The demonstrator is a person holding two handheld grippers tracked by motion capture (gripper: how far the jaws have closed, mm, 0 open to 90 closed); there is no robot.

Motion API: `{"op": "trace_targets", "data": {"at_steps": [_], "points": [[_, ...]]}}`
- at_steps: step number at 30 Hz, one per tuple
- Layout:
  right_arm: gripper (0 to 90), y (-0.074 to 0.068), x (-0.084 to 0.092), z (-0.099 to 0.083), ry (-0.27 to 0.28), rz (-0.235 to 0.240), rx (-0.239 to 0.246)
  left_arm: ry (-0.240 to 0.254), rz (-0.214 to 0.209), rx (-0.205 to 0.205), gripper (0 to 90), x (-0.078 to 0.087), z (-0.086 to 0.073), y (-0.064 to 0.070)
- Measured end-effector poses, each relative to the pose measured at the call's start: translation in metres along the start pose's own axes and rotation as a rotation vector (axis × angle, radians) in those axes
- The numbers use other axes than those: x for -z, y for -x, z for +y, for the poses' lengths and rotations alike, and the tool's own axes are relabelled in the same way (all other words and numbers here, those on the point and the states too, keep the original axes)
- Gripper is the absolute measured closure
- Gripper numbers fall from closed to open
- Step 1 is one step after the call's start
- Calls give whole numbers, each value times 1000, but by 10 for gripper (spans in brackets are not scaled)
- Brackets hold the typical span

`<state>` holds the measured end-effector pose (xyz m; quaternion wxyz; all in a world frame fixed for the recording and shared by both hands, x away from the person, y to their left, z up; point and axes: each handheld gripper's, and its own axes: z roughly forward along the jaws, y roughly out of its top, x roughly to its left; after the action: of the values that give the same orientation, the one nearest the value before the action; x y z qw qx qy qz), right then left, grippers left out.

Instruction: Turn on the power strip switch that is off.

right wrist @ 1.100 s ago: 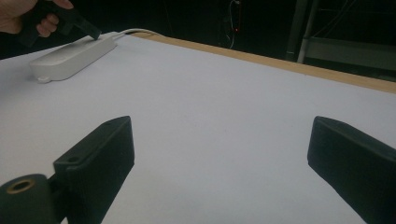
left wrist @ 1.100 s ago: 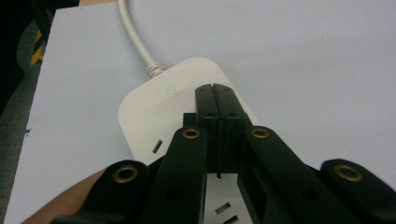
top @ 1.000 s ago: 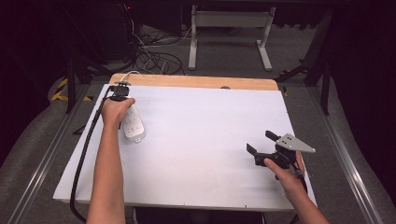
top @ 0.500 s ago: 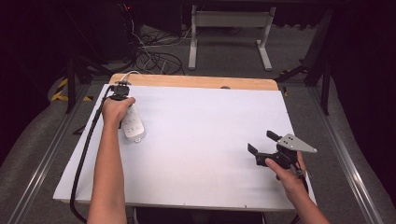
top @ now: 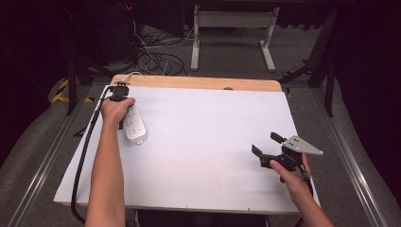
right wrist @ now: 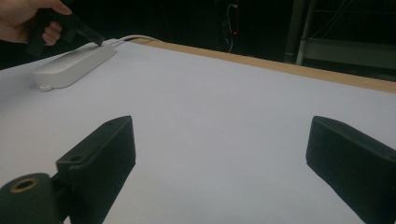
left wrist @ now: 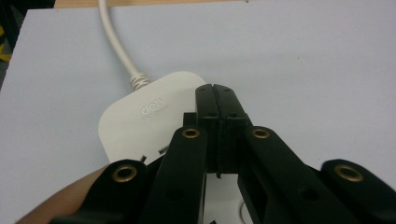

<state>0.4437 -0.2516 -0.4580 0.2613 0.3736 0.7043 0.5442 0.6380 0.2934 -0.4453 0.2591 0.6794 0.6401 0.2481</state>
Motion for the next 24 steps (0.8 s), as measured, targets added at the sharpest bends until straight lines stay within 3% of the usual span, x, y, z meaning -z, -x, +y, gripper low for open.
{"op": "trace_targets", "data": {"at_steps": [3, 5, 8, 10, 12, 15, 19, 21, 24], "points": [[88, -1, -1, 1, -2, 3, 4, 65, -2, 7, 899, 10, 0, -3], [89, -2, -2, 1, -1, 6, 12, 118, 7, -13, 898, 19, -1, -3], [89, -3, -3, 2, -3, 7, 16, 228, -29, 38, 898, 40, -9, -9], [90, -4, -5, 2, -2, 8, 23, 305, -25, 43, 898, 57, -18, -13], [91, -6, -6, 3, -5, 9, 28, 393, -27, 60, 898, 76, -30, -20], [94, -9, -7, 3, -5, 12, 33, 500, 19, 38, 898, 101, -51, -29], [95, -12, -9, 4, -7, 13, 39, 659, -3, 51, 898, 129, -87, -33], [97, -13, -11, 4, -8, 13, 38, 701, -22, 62, 898, 136, -107, -31], [99, -15, -14, 4, -8, 21, 41, 724, -46, 90, 898, 137, -133, -24]]}}
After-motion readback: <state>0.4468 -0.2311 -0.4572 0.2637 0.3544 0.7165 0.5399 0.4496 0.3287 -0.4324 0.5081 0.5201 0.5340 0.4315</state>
